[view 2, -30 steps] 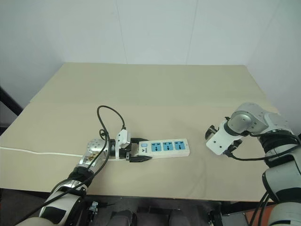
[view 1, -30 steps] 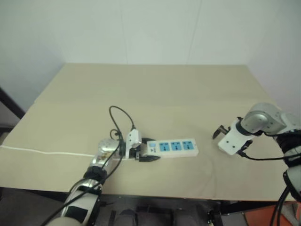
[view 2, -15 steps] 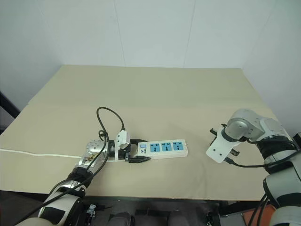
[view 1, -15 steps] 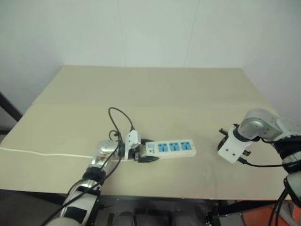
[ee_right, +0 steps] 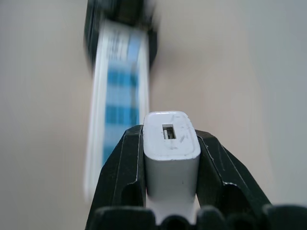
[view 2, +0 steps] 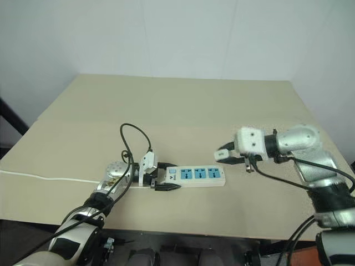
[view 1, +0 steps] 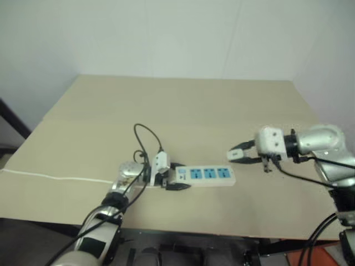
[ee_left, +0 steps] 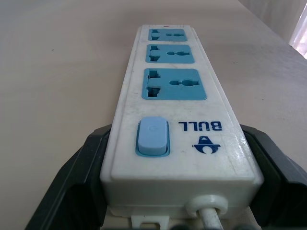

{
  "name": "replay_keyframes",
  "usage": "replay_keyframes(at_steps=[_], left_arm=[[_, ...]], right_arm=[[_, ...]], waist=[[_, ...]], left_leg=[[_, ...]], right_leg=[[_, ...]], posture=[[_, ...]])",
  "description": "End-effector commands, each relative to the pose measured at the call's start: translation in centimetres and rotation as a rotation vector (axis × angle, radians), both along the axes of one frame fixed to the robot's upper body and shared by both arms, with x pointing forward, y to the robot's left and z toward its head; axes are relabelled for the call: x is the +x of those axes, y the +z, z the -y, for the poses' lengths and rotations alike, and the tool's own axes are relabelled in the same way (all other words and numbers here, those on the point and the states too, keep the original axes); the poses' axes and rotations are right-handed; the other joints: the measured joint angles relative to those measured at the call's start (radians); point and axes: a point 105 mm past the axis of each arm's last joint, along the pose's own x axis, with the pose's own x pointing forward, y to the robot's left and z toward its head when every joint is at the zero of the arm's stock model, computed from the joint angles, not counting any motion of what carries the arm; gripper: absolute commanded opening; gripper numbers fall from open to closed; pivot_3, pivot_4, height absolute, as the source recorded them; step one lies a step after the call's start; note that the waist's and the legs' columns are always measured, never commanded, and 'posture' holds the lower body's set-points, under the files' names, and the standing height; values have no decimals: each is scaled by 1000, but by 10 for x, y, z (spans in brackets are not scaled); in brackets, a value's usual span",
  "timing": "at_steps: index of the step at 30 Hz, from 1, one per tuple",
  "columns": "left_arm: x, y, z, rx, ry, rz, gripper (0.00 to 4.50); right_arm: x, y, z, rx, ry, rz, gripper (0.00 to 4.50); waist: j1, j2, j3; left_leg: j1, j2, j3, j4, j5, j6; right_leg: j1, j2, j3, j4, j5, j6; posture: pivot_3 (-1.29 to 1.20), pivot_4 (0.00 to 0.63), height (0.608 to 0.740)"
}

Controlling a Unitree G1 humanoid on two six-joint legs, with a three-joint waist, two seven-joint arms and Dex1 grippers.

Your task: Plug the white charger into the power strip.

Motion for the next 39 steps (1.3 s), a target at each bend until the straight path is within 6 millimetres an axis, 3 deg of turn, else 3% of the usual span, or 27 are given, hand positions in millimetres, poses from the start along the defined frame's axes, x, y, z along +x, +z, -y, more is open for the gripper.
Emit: replay_keyframes(at_steps=[1,6,10,18,22,39], left_arm=[[-8,-21,1,94,-42,-48,3312],[-14,-16,1,87,-129,-35,3312],[-15,-12,1,79,-160,-35,3312],[-17,-16,4,77,-153,-42,3312],[-18,-18,4,80,-152,-45,3312],[-20,-20,-1,92,-146,-47,3312]], right_arm=[[-10,22,-15,281,-39,-125,1129],[-11,16,-37,445,-60,-214,1129],[-11,9,-55,481,-60,-229,1129],[-5,-31,-77,432,-81,-222,1129],[-5,-48,-79,391,-74,-222,1129],[7,-55,-68,389,-90,-203,1129]], waist=[[2,0,0],[0,0,0],[-2,0,0],[-1,1,0],[-2,1,0],[-7,1,-1]], left_leg=[[-1,0,-1,0,0,0],[-5,0,-3,0,0,0],[-12,0,-3,0,0,0],[-20,-1,-6,1,0,0],[-20,-1,-7,1,0,0],[-19,0,-7,1,0,0]], right_leg=[[-1,0,-1,0,0,0],[-3,0,-4,0,0,0],[-12,1,-5,1,0,0],[-18,0,-11,1,0,0],[-18,0,-11,1,0,0],[-17,1,-11,1,0,-1]], posture=[[0,150,740],[0,150,740],[0,150,740],[0,150,740],[0,150,740],[0,150,740]])
